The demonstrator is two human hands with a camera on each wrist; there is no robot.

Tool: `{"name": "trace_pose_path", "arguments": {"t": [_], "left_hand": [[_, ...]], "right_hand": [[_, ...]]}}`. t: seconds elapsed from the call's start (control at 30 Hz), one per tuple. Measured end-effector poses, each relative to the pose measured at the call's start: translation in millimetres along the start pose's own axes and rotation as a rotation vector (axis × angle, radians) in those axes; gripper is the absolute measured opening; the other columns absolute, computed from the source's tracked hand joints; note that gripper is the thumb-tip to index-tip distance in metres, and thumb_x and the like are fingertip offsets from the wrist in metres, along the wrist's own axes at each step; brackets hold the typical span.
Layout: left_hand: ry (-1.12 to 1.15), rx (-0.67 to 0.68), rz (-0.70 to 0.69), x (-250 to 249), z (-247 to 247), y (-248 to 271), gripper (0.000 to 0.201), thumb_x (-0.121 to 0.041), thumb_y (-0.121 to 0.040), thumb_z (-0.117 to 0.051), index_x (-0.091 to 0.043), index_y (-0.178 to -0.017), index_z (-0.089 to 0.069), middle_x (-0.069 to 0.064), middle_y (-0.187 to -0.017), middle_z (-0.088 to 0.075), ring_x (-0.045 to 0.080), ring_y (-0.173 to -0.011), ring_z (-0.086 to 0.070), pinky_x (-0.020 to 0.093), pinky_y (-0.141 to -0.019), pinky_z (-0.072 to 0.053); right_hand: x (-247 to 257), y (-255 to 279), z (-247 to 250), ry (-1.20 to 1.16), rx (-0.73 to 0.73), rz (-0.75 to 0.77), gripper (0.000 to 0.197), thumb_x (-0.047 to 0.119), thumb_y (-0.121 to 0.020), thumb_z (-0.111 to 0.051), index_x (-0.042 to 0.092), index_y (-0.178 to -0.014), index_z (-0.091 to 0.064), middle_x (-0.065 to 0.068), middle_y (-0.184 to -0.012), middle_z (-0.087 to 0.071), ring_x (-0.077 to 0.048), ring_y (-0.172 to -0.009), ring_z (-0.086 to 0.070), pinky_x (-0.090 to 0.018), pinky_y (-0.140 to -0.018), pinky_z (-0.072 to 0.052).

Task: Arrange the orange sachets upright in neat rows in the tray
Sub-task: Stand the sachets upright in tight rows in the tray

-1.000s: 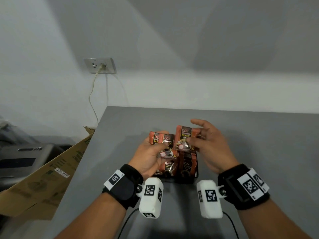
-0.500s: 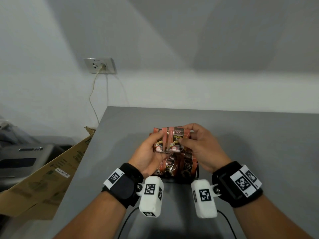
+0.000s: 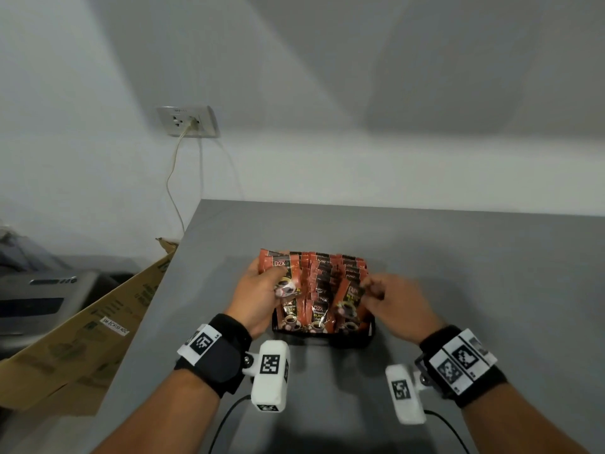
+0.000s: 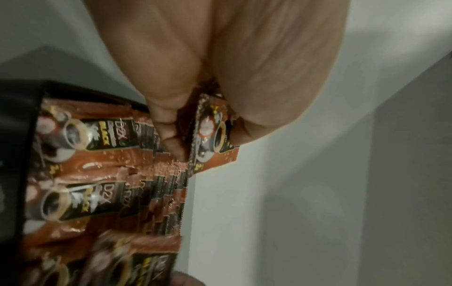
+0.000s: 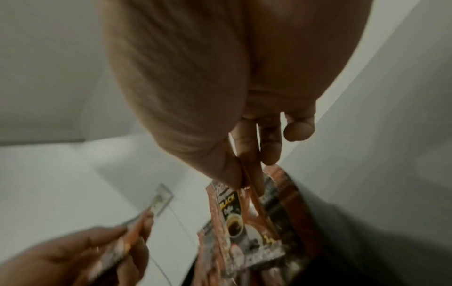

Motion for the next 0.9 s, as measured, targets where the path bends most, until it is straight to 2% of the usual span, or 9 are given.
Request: {"name": "trace_pose_path", "arguments": {"t": [0.1, 0.27, 0.37, 0.5, 0.57, 0.63, 0.73, 0.83, 0.9], "left_hand": [[-0.077, -0.015, 0.004, 2.1, 5.1, 1.6, 0.021, 0.004, -0.096, -0.049, -0.009, -0.104, -0.063, 0.012, -0.096, -0.075, 0.023, -0.081, -0.072, 0.032, -0.067, -0.058], [-0.136, -0.016, 0.030, 8.1, 6.7, 2.7, 0.030, 0.005, -0.095, -0.053, -0.010, -0.119, -0.061, 0.015, -0.108, -0.075, 0.030, -0.095, -0.073, 0.036, -0.073, -0.058], [-0.155, -0.007, 0.030, 10.1, 5.8, 2.5, 0.032, 0.006, -0.095, -0.053, -0.011, -0.121, -0.059, 0.013, -0.107, -0.075, 0.029, -0.095, -0.073, 0.035, -0.072, -0.058], [-0.187, -0.002, 0.010, 10.2, 6.4, 2.8, 0.032, 0.007, -0.094, -0.054, -0.012, -0.120, -0.059, 0.010, -0.105, -0.076, 0.026, -0.093, -0.074, 0.033, -0.072, -0.058], [-0.217, -0.004, -0.006, 10.4, 7.3, 3.9, 0.033, 0.009, -0.092, -0.056, -0.011, -0.117, -0.060, 0.007, -0.100, -0.077, 0.023, -0.090, -0.074, 0.031, -0.071, -0.057], [-0.246, -0.004, -0.012, 12.0, 7.6, 4.0, 0.033, 0.010, -0.089, -0.061, -0.009, -0.116, -0.060, 0.007, -0.099, -0.077, 0.025, -0.091, -0.074, 0.034, -0.075, -0.057], [-0.302, 0.060, -0.031, 12.0, 1.1, 4.9, 0.037, 0.010, -0.084, -0.068, -0.011, -0.114, -0.061, 0.011, -0.103, -0.076, 0.032, -0.098, -0.072, 0.045, -0.086, -0.057], [-0.355, 0.151, -0.054, 12.8, -10.8, 5.4, 0.045, 0.011, -0.079, -0.072, -0.011, -0.117, -0.061, 0.015, -0.107, -0.074, 0.036, -0.101, -0.070, 0.048, -0.090, -0.056], [-0.368, 0.157, -0.060, 11.6, -13.5, 4.6, 0.047, 0.008, -0.078, -0.075, -0.011, -0.118, -0.061, 0.017, -0.108, -0.073, 0.037, -0.100, -0.070, 0.048, -0.089, -0.057]], "right_hand": [[-12.2, 5.9, -19.7, 0.098, 0.070, 0.036, 0.018, 0.011, -0.094, -0.059, 0.029, -0.093, -0.059, 0.014, -0.082, -0.066, 0.003, -0.072, -0.062, -0.008, -0.060, -0.045], [-19.3, 5.7, -35.1, 0.176, 0.043, 0.033, 0.013, 0.017, -0.092, -0.062, 0.028, -0.097, -0.059, 0.008, -0.099, -0.061, -0.009, -0.088, -0.059, -0.026, -0.081, -0.055], [-17.0, 6.3, -35.9, 0.204, -0.028, 0.090, 0.023, 0.020, -0.091, -0.065, 0.026, -0.113, -0.062, 0.008, -0.106, -0.056, -0.008, -0.098, -0.052, -0.025, -0.089, -0.049], [-16.9, 6.2, -38.2, 0.293, -0.062, 0.167, 0.027, 0.018, -0.096, -0.059, 0.020, -0.121, -0.069, 0.005, -0.115, -0.062, -0.012, -0.111, -0.049, -0.022, -0.100, -0.037], [-17.4, 7.0, -40.1, 0.323, -0.055, 0.162, 0.030, 0.021, -0.097, -0.059, 0.020, -0.125, -0.067, 0.005, -0.115, -0.060, -0.013, -0.113, -0.047, -0.024, -0.103, -0.038], [-13.3, 6.9, -36.8, 0.284, -0.102, 0.177, 0.032, 0.024, -0.095, -0.062, 0.020, -0.127, -0.067, 0.007, -0.110, -0.055, -0.010, -0.107, -0.045, -0.026, -0.098, -0.042], [8.7, 4.9, -26.0, 0.000, -0.180, 0.206, 0.039, 0.031, -0.091, -0.069, 0.025, -0.129, -0.064, 0.013, -0.109, -0.059, -0.004, -0.101, -0.054, -0.024, -0.092, -0.049], [39.0, 1.1, -21.9, -0.247, -0.055, 0.182, 0.041, 0.025, -0.089, -0.072, 0.038, -0.127, -0.062, 0.018, -0.103, -0.067, 0.003, -0.090, -0.063, -0.012, -0.080, -0.050], [49.1, -3.3, -21.4, -0.270, -0.046, 0.192, 0.033, 0.014, -0.088, -0.072, 0.036, -0.112, -0.069, 0.014, -0.094, -0.070, 0.003, -0.081, -0.065, -0.009, -0.071, -0.049]]}}
Point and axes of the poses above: each hand's wrist, its own y-axis away from the middle knuckle, its own z-axis out of the back of the hand, x = y × z, the point moved 3 cm from there along -y, towards the middle knuckle
